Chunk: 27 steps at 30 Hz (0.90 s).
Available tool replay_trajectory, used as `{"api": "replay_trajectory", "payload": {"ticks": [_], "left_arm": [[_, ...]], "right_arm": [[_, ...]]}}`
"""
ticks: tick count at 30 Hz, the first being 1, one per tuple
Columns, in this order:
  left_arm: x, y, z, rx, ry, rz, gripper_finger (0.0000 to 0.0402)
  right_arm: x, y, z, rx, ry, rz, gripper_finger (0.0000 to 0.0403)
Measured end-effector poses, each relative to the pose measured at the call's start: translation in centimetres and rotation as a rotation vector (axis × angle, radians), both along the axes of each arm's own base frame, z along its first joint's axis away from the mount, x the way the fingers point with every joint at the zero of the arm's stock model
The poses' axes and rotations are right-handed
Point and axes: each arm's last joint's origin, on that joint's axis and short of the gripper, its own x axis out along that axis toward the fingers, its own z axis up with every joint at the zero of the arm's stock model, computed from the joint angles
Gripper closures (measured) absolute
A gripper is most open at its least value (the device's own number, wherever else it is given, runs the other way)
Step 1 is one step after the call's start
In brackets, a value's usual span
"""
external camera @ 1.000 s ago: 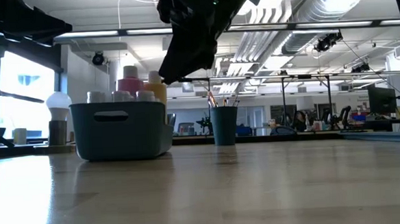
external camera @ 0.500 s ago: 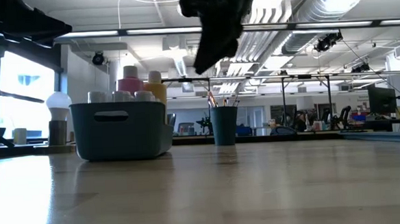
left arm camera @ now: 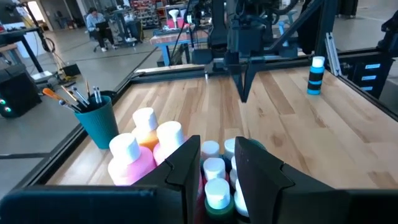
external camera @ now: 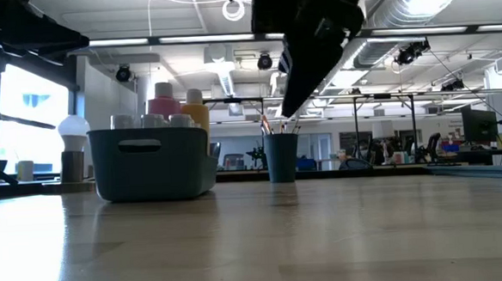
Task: Pick & Place Paint Supplies
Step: Move the green bin from middle left to the bottom left of the table
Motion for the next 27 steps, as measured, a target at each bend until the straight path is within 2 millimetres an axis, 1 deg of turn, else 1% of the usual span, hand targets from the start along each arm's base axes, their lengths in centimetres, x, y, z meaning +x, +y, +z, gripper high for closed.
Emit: {"api": "replay_trajectory", "payload": {"ticks": [2,7,9,12,15,18,21,27], "left_arm": [[0.0,0.0,0.0,-0.013,-0.002,0.001,0.0304],[0.2,0.0,-0.1,-0.101,-0.005,0.048,0.0304],[0.4,0.2,-0.7,-0.132,0.01,0.142,0.0304],[0.9,0.5,-1.6,-0.16,0.02,0.335,0.0304],[1.4,0.5,-2.2,-0.172,0.034,0.456,0.0304],[2.1,0.3,-2.6,-0.19,0.047,0.508,0.0304],[3.0,0.1,-2.9,-0.183,0.071,0.544,0.0304],[5.4,-0.7,-4.3,-0.164,0.136,0.625,0.0304]], "right_arm": [[-0.6,0.2,-0.1,-0.011,-0.016,-0.007,0.0401],[-2.1,0.4,-0.1,0.011,-0.134,-0.022,0.0401],[-2.8,0.4,0.0,0.024,-0.194,-0.034,0.0401],[-4.0,0.4,-0.2,0.041,-0.283,-0.036,0.0401],[-5.1,0.4,-0.3,0.063,-0.385,-0.029,0.0401],[-6.1,0.2,-0.2,0.083,-0.466,-0.031,0.0401],[-7.0,0.0,-0.4,0.086,-0.5,-0.029,0.0401],[-7.4,-0.1,0.3,0.076,-0.546,-0.008,0.0401]]}}
